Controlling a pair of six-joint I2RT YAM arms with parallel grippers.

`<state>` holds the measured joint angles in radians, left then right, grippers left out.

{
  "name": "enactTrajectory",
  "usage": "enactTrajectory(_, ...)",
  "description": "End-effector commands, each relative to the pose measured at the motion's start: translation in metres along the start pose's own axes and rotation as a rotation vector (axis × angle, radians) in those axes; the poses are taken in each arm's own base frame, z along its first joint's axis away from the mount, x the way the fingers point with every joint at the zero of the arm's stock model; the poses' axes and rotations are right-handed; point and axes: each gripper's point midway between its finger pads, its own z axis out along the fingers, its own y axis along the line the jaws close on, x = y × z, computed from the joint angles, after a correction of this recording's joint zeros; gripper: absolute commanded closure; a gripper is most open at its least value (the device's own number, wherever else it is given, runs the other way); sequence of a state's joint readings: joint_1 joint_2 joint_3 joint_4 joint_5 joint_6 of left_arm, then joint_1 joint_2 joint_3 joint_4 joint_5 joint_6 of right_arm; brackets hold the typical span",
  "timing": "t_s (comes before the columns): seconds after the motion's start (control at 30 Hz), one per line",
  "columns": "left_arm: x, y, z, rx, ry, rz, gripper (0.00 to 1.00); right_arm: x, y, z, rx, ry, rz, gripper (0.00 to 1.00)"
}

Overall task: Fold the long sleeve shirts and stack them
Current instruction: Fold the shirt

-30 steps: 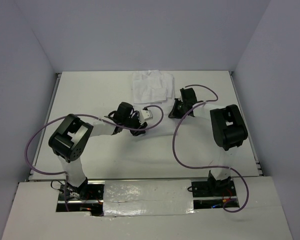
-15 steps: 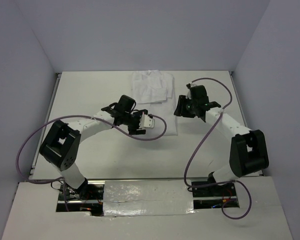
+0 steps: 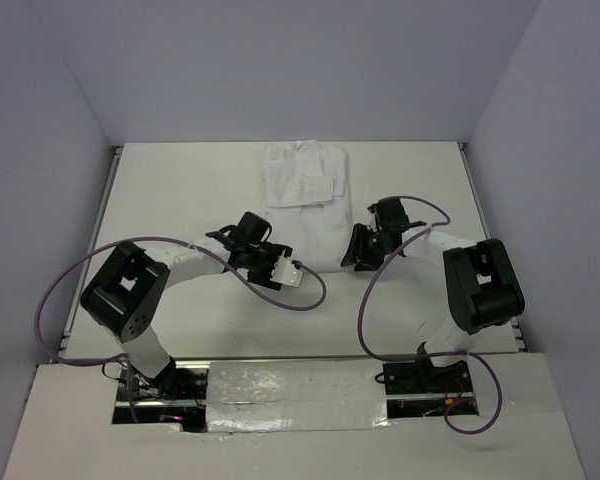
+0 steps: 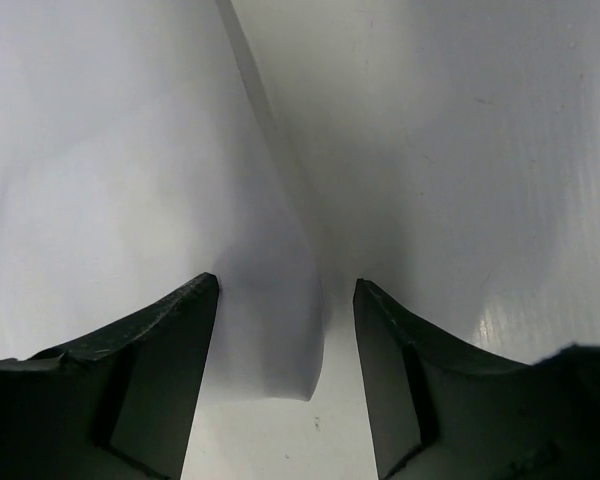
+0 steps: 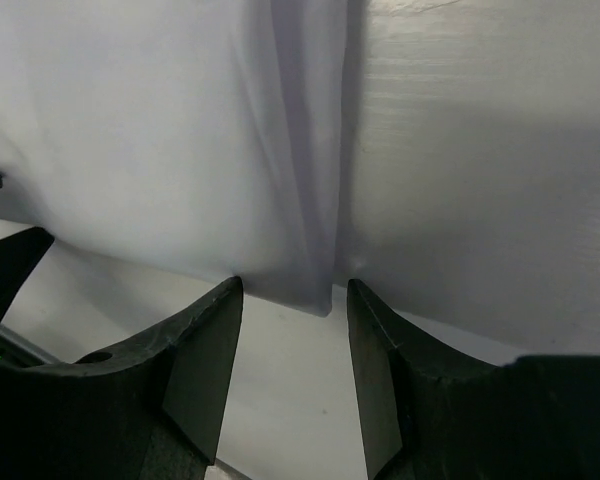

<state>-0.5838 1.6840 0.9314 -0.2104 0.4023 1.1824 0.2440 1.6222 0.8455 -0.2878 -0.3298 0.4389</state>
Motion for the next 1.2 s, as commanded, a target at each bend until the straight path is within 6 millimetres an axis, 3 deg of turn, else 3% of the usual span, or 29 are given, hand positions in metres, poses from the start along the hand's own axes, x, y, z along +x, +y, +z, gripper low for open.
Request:
enactTrajectory(0.0, 0.014, -0.013, 0.002, 0.011, 0.055, 0.017, 0.30, 0.012, 0.004, 0.005, -0.056, 0.024, 0.040, 0.46)
enactTrajectory(0.1, 0.016, -0.015, 0.002, 0.007, 0.058, 0.018, 0.36, 0.020, 0.002, 0.009, -0.066, 0.043, 0.057, 0.46)
enactTrajectory(0.2, 0.018, -0.011, 0.005, -0.021, 0.062, 0.009, 0.52, 0.020, 0.001, 0.015, -0.076, 0.054, 0.059, 0.51)
enactTrajectory(0.33, 0.015, -0.006, 0.004, -0.030, 0.051, -0.002, 0.80, 0.016, 0.009, 0.014, -0.117, 0.059, 0.056, 0.82)
enactTrajectory(0.47, 0.013, -0.005, 0.002, -0.042, 0.049, -0.030, 0.99, 0.011, 0.010, 0.008, -0.119, 0.038, 0.037, 0.99)
enactTrajectory(0.6, 0.011, 0.000, -0.002, -0.062, 0.050, -0.049, 1.00, 0.017, 0.017, 0.001, -0.150, 0.063, 0.011, 1.00)
enactTrajectory(0.73, 0.006, -0.003, -0.014, -0.045, 0.053, -0.046, 1.00, 0.024, 0.025, -0.019, -0.180, 0.064, -0.028, 1.00)
enactTrajectory(0.93, -0.008, -0.019, -0.045, 0.027, 0.059, -0.074, 1.00, 0.063, 0.034, -0.055, -0.149, 0.130, -0.161, 1.00)
enactTrajectory(1.17, -0.049, -0.076, -0.098, 0.201, 0.009, -0.142, 1.00, 0.122, 0.069, -0.105, -0.179, 0.190, -0.253, 1.00)
